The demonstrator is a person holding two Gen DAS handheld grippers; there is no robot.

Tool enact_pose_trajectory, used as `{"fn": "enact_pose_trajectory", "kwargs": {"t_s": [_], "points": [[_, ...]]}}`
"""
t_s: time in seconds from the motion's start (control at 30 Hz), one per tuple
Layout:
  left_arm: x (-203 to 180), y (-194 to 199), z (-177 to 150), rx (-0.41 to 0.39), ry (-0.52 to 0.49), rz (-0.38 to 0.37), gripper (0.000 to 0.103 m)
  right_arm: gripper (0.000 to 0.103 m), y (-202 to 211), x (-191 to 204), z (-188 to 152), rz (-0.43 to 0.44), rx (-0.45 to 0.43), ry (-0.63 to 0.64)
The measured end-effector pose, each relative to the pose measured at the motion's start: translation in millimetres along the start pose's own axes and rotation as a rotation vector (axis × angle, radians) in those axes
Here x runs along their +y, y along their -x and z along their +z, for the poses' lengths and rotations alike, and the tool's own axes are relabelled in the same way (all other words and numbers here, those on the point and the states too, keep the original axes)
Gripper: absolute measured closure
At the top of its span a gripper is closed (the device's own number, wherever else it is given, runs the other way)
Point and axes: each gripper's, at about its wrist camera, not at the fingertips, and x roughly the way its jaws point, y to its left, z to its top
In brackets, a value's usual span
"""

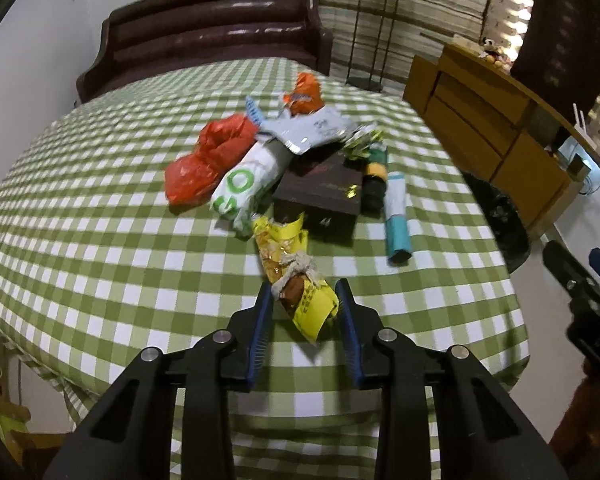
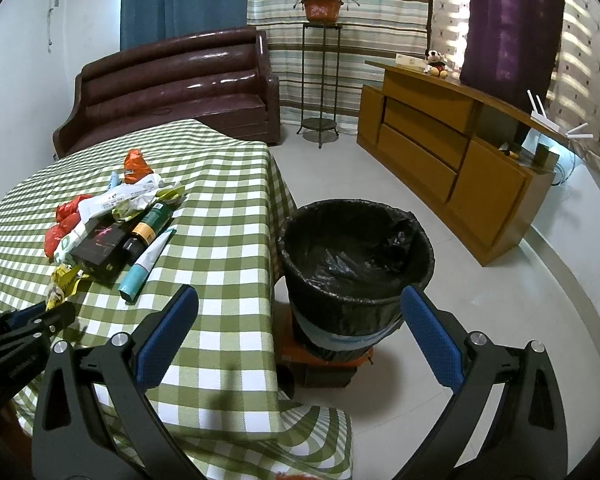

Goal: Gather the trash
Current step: 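Lower the left tool onto the yellow snack wrapper and close it, then grasp the blue-and-white tube with the right tool while the left tool holds the yellow wrapper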

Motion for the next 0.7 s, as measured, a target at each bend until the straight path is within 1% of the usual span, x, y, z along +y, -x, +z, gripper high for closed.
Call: {"fn": "enact_pose_trajectory", "kwargs": {"t_s": [0.1,0.2,0.23,0.27,0.37,0.4,0.43,0.47,0.57,0.7], "points": [[8.4,-7.2,-2.0,0.036,0.027,0.014,0.071,0.004,-0.3,0.5,-0.1,0.001,0.0,-0.001],[12.3,-6.5,-3.3,0.033,0.033,0.029,0.069,0.004,-1.9,2.9,-1.5,0.007,0.004,0.001],[11.7,-6.7,-3.2,0.031,0.031,0.029,0.066,0.004,-2.9,3.9,-2.4,0.008,0.006,0.002],[10.5,-6.8,-3.2,0.032,0.025,0.034,0.06,0.004,-3.9,5.1,-3.1,0.011,0.009,0.003],[9.7,-7.8,-3.3,0.028,0.013,0.033,0.059,0.004,-4.7,7.3,-4.4,0.013,0.011,0.007],[9.2,-8.3,-2.5,0.026,0.009,0.028,0.059,0.004,-4.7,7.0,-4.5,0.013,0.012,0.007],[8.8,-9.6,-1.8,0.023,0.006,0.026,0.068,0.004,-4.7,6.9,-4.6,0.012,0.011,0.006],[8.9,-9.6,-1.7,0.021,0.003,0.026,0.074,0.004,-4.8,7.4,-4.9,0.012,0.011,0.007],[8.3,-8.2,-1.2,0.015,-0.005,0.011,0.074,0.004,-4.8,7.8,-5.0,0.013,0.015,0.009],[5.8,1.9,-1.4,-0.018,-0.027,-0.004,0.074,0.004,-4.5,7.9,-5.2,0.015,0.02,0.012]]}}
